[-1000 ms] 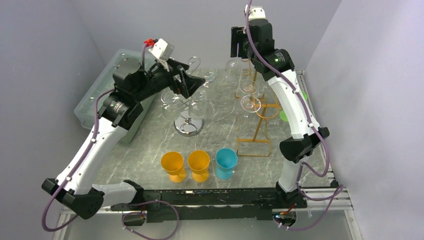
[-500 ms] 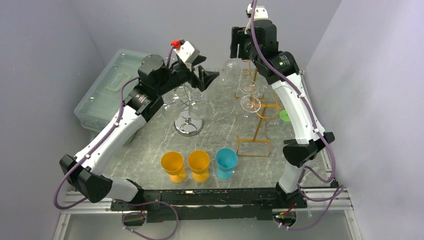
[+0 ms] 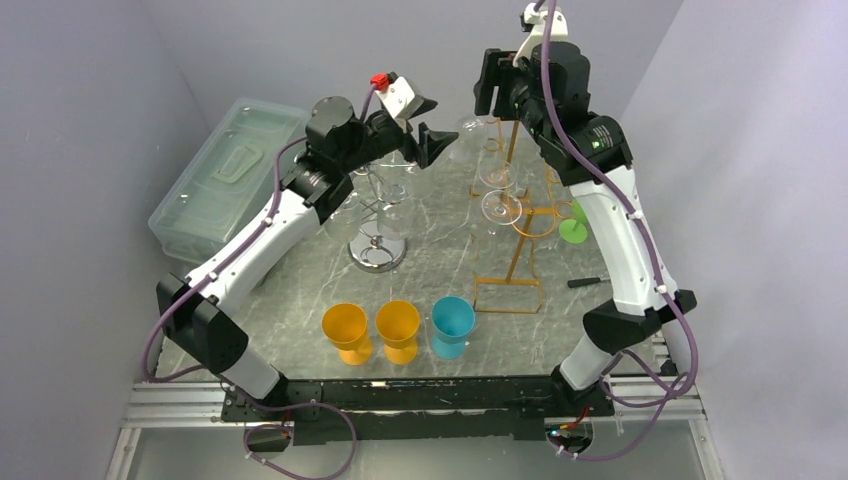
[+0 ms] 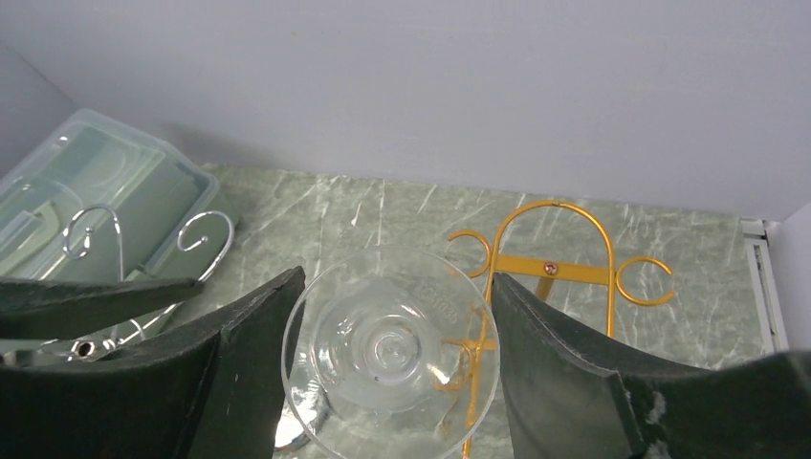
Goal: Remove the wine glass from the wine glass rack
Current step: Pick up the wine glass from the wine rack, then place the wine glass at the center of the board.
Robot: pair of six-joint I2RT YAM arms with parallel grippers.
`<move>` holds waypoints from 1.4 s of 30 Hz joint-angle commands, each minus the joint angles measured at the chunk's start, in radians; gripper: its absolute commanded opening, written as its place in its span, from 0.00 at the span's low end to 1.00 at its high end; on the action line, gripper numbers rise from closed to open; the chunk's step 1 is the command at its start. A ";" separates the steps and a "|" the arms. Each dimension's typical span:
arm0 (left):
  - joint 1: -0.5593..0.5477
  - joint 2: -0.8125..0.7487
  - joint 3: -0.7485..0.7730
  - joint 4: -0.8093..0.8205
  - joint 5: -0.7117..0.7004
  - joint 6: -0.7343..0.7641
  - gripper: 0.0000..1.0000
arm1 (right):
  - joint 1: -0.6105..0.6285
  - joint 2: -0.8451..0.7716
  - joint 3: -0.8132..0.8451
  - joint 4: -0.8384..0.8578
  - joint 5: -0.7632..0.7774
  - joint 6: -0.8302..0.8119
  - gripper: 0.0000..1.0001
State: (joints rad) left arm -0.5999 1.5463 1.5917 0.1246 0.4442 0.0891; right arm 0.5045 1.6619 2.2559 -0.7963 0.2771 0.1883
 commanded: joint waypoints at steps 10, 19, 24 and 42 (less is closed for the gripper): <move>-0.071 0.136 0.215 0.079 0.115 0.014 0.76 | 0.017 -0.130 -0.046 0.103 -0.015 0.025 0.47; -0.109 0.211 0.286 0.080 0.083 0.022 0.74 | 0.031 -0.170 -0.068 0.112 -0.032 0.046 0.46; -0.113 0.230 0.311 0.096 0.071 0.012 0.70 | 0.038 -0.196 -0.092 0.117 -0.034 0.050 0.46; -0.163 0.285 0.415 0.057 0.071 -0.011 0.24 | 0.045 -0.272 -0.150 0.164 -0.059 0.075 0.46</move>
State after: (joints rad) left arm -0.7551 1.8301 1.9602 0.1673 0.5262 0.0856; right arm 0.5446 1.4395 2.1128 -0.7418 0.2363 0.2394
